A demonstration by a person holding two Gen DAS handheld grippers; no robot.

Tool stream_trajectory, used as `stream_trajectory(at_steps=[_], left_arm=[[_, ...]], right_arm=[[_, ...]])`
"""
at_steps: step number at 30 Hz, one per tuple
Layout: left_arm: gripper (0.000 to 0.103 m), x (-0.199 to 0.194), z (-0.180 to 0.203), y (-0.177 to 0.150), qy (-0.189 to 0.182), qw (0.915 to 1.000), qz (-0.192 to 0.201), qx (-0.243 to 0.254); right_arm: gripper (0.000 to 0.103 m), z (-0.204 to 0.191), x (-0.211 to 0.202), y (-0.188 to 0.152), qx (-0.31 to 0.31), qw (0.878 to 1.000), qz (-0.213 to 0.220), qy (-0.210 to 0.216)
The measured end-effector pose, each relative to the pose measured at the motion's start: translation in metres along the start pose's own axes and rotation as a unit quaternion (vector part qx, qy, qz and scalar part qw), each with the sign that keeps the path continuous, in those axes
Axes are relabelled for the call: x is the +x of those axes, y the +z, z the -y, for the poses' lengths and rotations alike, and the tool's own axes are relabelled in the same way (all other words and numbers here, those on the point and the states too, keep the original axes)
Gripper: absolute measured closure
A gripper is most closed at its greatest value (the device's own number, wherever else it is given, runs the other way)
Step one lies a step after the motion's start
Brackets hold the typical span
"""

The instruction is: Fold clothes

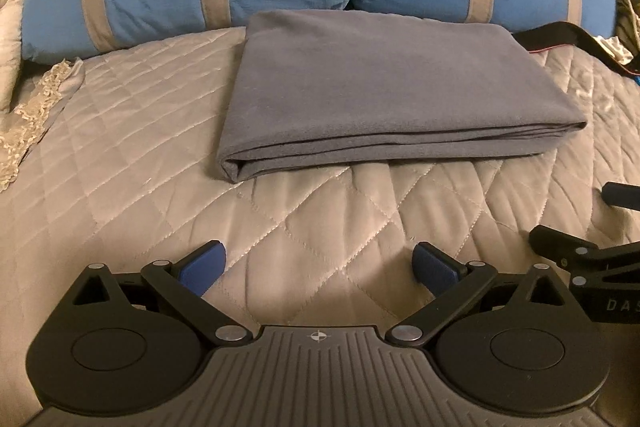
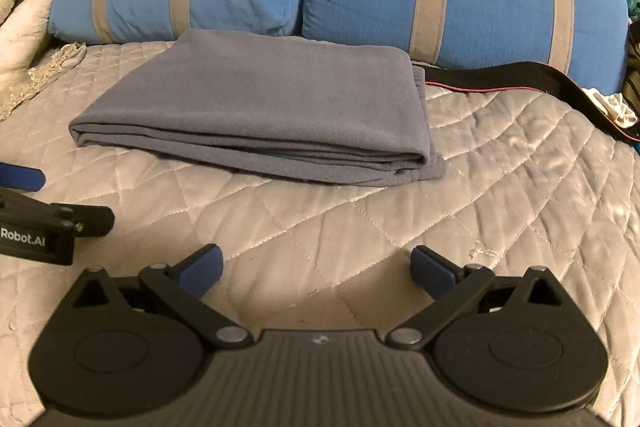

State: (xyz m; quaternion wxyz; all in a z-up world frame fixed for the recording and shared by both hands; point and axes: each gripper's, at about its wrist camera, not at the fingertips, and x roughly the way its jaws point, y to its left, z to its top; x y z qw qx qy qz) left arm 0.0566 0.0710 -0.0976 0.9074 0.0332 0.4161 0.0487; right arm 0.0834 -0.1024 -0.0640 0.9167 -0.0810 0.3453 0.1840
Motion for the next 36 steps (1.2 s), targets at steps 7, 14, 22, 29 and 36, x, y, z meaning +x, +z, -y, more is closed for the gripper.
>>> stream_trajectory(at_steps=[7,14,22,29,36], left_arm=[[0.001,0.0011,0.0022,0.001,0.002,1.0,0.001,-0.001],[0.001,0.0003,0.0026,0.002,0.003,1.0,-0.001,-0.001],[0.001,0.0011,0.0031,0.0008,0.006,1.0,0.001,0.001],[0.001,0.0013,0.0035,0.0004,0.007,1.0,0.002,0.0],[0.001,0.0013,0.0037,-0.0002,0.007,1.0,0.004,-0.002]], right_arm=[[0.0,0.0001,-0.0001,0.0011,0.0,1.0,0.001,-0.001],[0.0,0.0028,-0.0009,0.0022,0.01,1.0,0.002,-0.011],[0.0,0.0029,-0.0004,0.0011,0.01,1.0,0.003,-0.025],[0.0,0.0033,-0.001,0.0013,0.011,1.0,0.003,-0.024],[0.0,0.0037,-0.0001,0.0007,0.011,1.0,0.004,-0.025]])
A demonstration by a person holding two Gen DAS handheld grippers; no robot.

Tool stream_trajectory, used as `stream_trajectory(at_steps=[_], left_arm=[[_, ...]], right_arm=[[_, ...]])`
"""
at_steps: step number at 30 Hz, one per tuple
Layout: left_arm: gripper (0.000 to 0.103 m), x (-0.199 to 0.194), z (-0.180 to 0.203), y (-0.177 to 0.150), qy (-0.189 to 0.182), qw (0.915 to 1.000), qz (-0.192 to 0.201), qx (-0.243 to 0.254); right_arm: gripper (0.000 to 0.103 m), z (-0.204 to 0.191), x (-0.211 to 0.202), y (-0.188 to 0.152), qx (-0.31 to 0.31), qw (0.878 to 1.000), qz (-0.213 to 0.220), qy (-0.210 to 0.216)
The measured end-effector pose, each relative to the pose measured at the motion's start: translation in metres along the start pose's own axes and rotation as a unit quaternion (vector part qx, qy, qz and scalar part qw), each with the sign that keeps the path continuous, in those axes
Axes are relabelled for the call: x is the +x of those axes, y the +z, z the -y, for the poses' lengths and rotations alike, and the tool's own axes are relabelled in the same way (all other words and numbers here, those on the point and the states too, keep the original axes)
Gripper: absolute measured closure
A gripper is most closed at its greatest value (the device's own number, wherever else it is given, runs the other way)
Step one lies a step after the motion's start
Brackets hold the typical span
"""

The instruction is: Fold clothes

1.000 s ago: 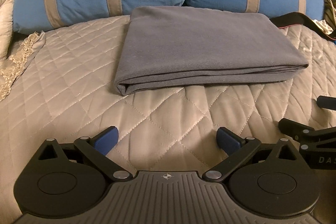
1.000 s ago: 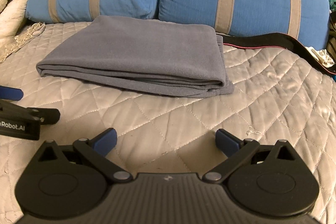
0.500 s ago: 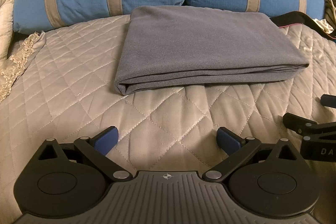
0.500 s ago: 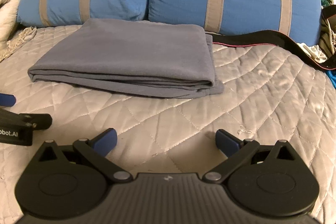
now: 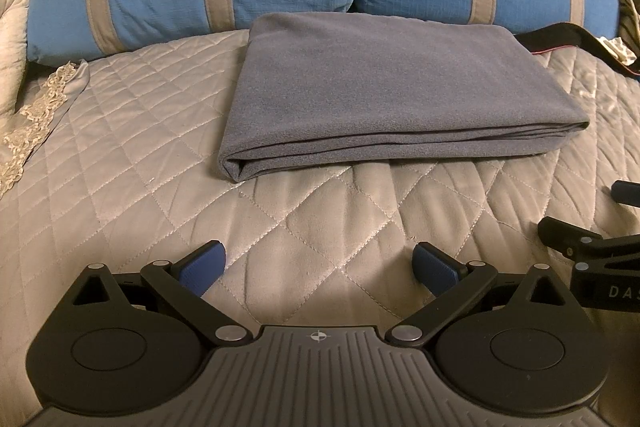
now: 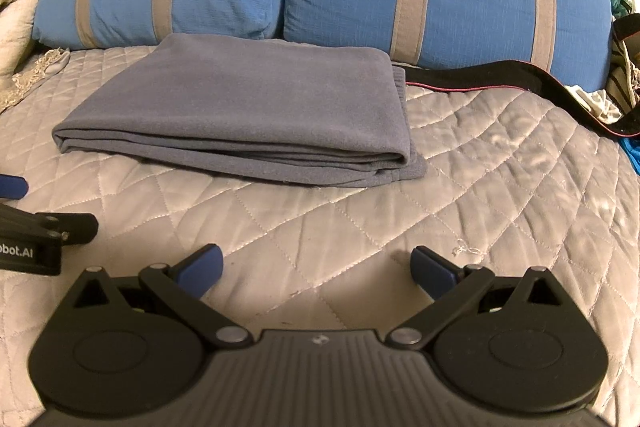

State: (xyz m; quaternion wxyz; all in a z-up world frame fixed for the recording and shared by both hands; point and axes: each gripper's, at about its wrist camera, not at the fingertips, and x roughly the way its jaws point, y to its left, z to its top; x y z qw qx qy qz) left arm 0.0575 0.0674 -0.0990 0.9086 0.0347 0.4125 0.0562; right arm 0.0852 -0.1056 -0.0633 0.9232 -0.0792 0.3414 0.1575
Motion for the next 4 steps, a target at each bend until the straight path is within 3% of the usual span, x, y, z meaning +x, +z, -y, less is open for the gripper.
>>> stream_trajectory(at_steps=[4], left_arm=[[0.001,-0.0005,0.0005,-0.0008,0.001,1.0,0.001,-0.001]], right_arm=[[0.0,-0.0003,0.0001,-0.0001,0.0,1.0,0.0,-0.001]])
